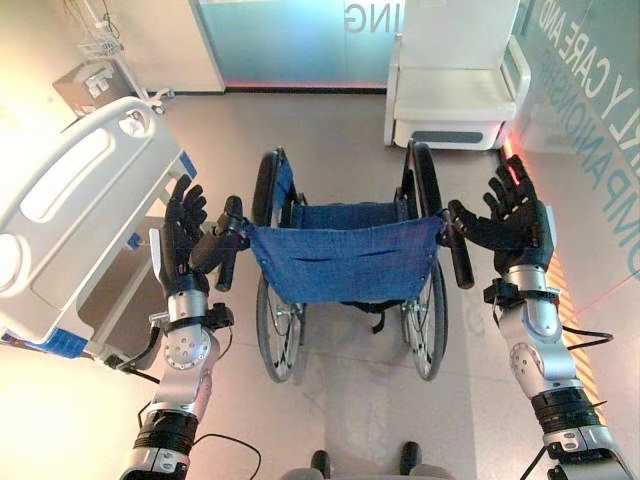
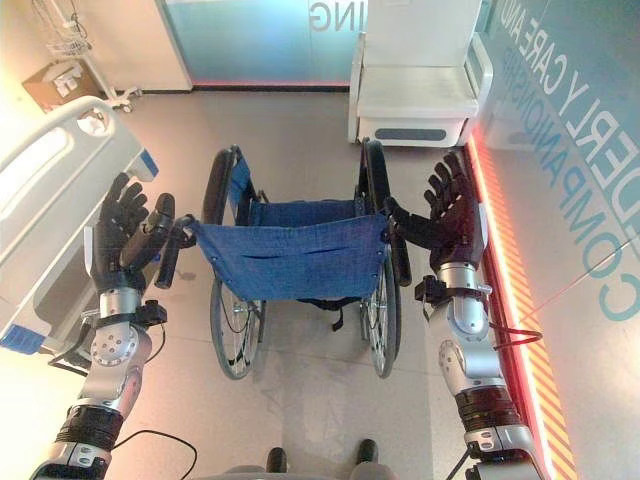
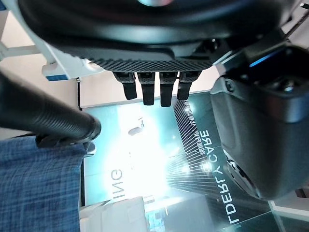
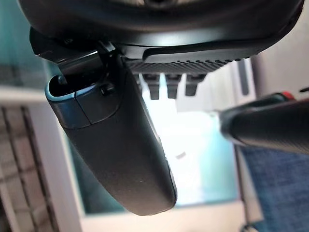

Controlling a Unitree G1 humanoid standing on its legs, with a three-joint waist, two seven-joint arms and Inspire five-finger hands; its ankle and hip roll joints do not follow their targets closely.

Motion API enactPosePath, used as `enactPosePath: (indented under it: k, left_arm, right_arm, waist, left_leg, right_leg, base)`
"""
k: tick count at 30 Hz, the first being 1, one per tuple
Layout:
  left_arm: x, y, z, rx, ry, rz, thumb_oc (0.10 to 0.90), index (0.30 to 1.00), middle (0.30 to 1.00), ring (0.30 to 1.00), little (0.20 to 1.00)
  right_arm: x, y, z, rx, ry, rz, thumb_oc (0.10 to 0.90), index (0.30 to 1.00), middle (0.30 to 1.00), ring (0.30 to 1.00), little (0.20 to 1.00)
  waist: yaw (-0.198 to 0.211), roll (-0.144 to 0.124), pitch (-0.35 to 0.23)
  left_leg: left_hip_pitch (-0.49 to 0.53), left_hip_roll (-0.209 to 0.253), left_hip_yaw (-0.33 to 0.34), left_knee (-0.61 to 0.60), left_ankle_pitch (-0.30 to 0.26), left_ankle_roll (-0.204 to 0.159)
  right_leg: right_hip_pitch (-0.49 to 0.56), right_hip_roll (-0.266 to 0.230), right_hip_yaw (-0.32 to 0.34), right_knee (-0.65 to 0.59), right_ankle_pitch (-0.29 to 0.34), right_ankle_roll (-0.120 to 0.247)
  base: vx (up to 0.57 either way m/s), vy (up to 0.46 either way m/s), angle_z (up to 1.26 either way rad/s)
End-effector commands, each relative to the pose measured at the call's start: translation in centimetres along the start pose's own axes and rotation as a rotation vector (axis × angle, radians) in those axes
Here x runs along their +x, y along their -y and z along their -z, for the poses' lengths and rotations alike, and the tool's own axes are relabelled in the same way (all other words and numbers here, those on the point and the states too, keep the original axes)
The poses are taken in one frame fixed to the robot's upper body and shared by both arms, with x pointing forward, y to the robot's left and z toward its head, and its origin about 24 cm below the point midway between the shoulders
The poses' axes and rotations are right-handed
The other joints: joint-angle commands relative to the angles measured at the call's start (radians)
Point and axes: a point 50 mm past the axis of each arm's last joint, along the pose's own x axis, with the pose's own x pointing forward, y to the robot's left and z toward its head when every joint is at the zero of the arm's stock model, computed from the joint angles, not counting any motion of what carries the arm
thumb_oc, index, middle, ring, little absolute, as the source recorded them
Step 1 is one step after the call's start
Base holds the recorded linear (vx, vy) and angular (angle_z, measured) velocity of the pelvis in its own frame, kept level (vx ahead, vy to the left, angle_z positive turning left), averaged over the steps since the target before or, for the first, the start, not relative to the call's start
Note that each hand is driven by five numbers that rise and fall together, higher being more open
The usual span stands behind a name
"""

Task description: Push the wheelchair next to the bed

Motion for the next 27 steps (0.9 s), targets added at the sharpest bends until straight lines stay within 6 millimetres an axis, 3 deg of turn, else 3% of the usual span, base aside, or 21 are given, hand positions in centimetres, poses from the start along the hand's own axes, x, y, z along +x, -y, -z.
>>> enactPosePath:
  k: [1, 3, 5, 10, 12, 17, 20, 27]
  left_arm:
    - [2.8, -0.1, -6.2, 0.083, 0.339, 0.125, 0.8, 0.9, 0.9, 0.9, 0.9]
    - [2.8, 0.1, -6.0, 0.123, 0.316, 0.163, 0.8, 0.9, 0.9, 0.9, 0.9]
    - [3.1, 0.2, -5.1, 0.268, 0.241, 0.217, 0.8, 0.9, 0.9, 0.9, 0.9]
    - [4.0, -1.3, -4.0, 0.487, 0.162, 0.188, 0.8, 0.9, 0.9, 0.9, 0.9]
    - [4.9, -2.2, -4.0, 0.651, 0.15, 0.166, 0.8, 0.9, 0.9, 0.9, 0.9]
    - [6.1, -2.4, -3.8, 0.71, 0.087, 0.173, 0.8, 0.9, 0.9, 0.9, 0.9]
    - [7.3, -2.3, -3.3, 0.845, 0.037, 0.164, 0.8, 0.9, 0.9, 0.9, 0.9]
    - [9.1, -3.1, -3.3, 0.949, -0.047, 0.154, 0.8, 0.9, 0.9, 0.9, 0.9]
  right_arm:
    - [1.1, -3.1, -4.7, -0.095, 0.21, -0.202, 0.8, 0.9, 0.9, 0.9, 0.9]
    - [1.0, -3.0, -4.5, -0.138, 0.2, -0.206, 0.8, 0.9, 0.9, 0.9, 0.9]
    - [1.2, -2.6, -4.3, -0.21, 0.17, -0.191, 0.8, 0.9, 0.9, 0.9, 0.9]
    - [1.6, -2.2, -3.8, -0.289, 0.117, -0.175, 0.8, 0.9, 0.9, 0.9, 0.9]
    - [2.1, -1.9, -3.6, -0.356, 0.083, -0.17, 0.8, 0.9, 0.9, 0.9, 0.9]
    - [3.0, -2.3, -3.5, -0.393, 0.048, -0.158, 0.8, 0.9, 0.9, 0.9, 0.9]
    - [4.1, -2.6, -3.5, -0.516, 0.036, -0.097, 0.8, 0.9, 0.9, 0.9, 0.9]
    - [5.8, -2.0, -3.6, -0.741, -0.022, -0.042, 0.8, 0.9, 0.9, 0.9, 0.9]
  waist:
    - [0.0, -0.057, -0.058]
    - [0.0, -0.057, -0.057]
    - [0.001, -0.056, -0.054]
    - [-0.001, -0.054, -0.047]
    - [-0.002, -0.052, -0.041]
    - [0.0, -0.053, -0.034]
    - [-0.003, -0.054, -0.029]
    - [-0.006, -0.053, -0.017]
  left_leg:
    - [-0.048, -0.038, 0.007, 0.031, -0.063, 0.025]
    - [-0.049, -0.037, 0.007, 0.032, -0.062, 0.024]
    - [-0.05, -0.036, 0.01, 0.034, -0.061, 0.026]
    - [-0.056, -0.038, 0.012, 0.046, -0.064, 0.028]
    - [-0.062, -0.038, 0.014, 0.056, -0.065, 0.027]
    - [-0.068, -0.039, 0.016, 0.065, -0.066, 0.027]
    - [-0.069, -0.041, 0.02, 0.07, -0.069, 0.027]
    - [-0.077, -0.045, 0.027, 0.081, -0.071, 0.028]
  right_leg:
    - [-0.012, -0.034, 0.046, 0.101, -0.125, -0.002]
    - [-0.013, -0.034, 0.045, 0.104, -0.124, -0.001]
    - [-0.015, -0.033, 0.046, 0.108, -0.123, 0.001]
    - [-0.021, -0.032, 0.047, 0.113, -0.122, 0.003]
    - [-0.023, -0.032, 0.048, 0.115, -0.12, 0.003]
    - [-0.026, -0.031, 0.049, 0.119, -0.117, 0.004]
    - [-0.029, -0.029, 0.052, 0.123, -0.115, 0.006]
    - [-0.032, -0.027, 0.059, 0.121, -0.11, 0.006]
  base:
    - [0.0, 0.0, 0.0]
    - [0.0, 0.0, 0.0]
    - [0.0, 0.0, 0.0]
    - [0.0, 0.0, 0.0]
    - [-0.02, -0.005, 0.0]
    - [-0.01, -0.002, 0.0]
    - [-0.01, -0.011, 0.0]
    - [-0.02, -0.003, 0.0]
